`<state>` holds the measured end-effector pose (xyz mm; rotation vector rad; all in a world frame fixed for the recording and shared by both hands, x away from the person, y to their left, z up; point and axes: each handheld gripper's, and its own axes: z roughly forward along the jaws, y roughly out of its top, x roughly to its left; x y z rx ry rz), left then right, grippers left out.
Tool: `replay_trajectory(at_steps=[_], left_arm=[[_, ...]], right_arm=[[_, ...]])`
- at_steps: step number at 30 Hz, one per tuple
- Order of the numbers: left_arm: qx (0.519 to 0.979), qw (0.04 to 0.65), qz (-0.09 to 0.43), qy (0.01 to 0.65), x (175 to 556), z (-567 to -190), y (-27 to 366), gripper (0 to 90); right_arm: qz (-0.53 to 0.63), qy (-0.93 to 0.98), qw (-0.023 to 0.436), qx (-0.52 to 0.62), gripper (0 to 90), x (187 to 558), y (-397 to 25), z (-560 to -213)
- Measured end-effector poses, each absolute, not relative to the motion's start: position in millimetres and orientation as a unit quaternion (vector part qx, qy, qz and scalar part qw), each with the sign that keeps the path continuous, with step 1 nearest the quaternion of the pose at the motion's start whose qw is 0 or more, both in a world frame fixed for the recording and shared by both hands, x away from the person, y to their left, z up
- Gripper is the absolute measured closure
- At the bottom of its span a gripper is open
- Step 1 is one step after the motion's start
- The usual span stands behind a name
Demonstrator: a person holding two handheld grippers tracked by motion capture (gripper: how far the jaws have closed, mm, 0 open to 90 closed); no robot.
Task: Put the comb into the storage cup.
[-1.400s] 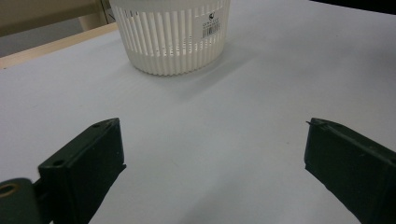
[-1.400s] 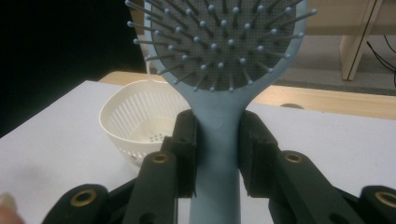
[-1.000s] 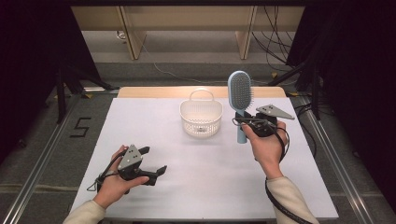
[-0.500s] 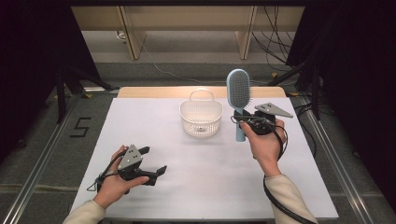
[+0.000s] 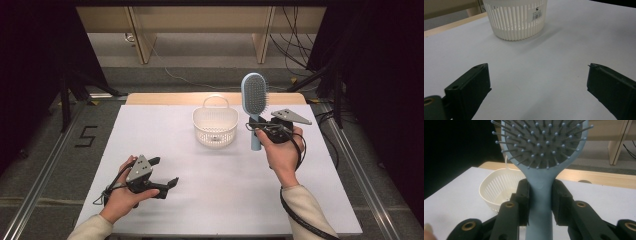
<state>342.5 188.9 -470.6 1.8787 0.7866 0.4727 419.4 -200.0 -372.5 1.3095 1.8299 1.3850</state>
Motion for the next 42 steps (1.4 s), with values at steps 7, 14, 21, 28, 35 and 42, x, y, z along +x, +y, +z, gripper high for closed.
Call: replay_trajectory(at_steps=[7,14,21,28,35,42], left_arm=[[0.778,0.501,0.196,0.325,342.5,-470.5,189.0,4.3],[0.778,0.501,0.195,0.325,342.6,-470.6,188.8,4.3],[0.777,0.502,0.195,0.326,342.6,-470.6,189.2,4.4],[0.777,0.502,0.194,0.326,342.5,-470.6,189.2,4.4],[0.777,0.503,0.195,0.326,342.5,-470.7,189.1,4.4],[0.777,0.503,0.195,0.326,342.5,-470.8,189.1,4.4]], right_arm=[[0.508,0.671,0.246,0.48,70.8,420.7,-198.0,-372.7],[0.509,0.671,0.246,0.48,70.8,421.8,-196.7,-372.2],[0.509,0.673,0.244,0.479,70.8,424.0,-192.8,-373.7],[0.51,0.673,0.243,0.478,70.8,425.2,-190.2,-373.7],[0.511,0.672,0.242,0.478,70.8,426.6,-189.1,-373.5],[0.513,0.671,0.243,0.478,70.8,428.2,-188.2,-372.4]])
